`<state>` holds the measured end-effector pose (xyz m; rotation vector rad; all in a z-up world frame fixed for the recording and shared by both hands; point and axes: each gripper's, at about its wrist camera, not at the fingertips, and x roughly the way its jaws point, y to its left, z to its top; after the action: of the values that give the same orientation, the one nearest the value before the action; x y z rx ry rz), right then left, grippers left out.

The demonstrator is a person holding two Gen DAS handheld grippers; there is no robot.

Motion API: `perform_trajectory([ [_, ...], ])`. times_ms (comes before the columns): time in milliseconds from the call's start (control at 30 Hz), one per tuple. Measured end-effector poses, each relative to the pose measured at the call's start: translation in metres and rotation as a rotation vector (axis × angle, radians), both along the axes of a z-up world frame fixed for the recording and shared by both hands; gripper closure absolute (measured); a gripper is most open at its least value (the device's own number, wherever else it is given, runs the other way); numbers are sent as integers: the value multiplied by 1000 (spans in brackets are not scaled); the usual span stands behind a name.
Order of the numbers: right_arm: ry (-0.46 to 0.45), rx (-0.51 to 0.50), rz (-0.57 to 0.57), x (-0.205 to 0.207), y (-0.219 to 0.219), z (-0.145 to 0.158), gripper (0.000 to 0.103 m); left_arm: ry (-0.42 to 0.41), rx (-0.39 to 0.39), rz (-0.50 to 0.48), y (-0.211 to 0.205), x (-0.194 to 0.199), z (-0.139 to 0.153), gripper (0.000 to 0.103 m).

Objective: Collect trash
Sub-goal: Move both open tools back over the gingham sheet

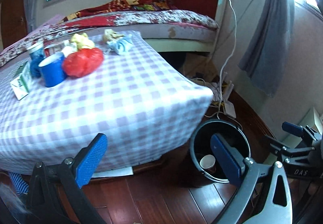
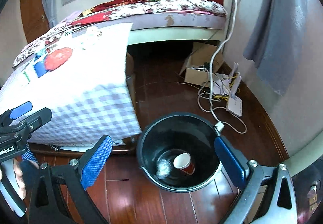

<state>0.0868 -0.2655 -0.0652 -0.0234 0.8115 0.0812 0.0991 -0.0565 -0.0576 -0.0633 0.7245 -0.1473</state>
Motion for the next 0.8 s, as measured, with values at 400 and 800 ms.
perform_trajectory([
  [400,-31,-16,82,-3,55,24,1,-31,-19,74,38,-10,15,1],
  [800,-83,-33,160,2,107,50,1,-98,-26,170,91,-20,36,1],
])
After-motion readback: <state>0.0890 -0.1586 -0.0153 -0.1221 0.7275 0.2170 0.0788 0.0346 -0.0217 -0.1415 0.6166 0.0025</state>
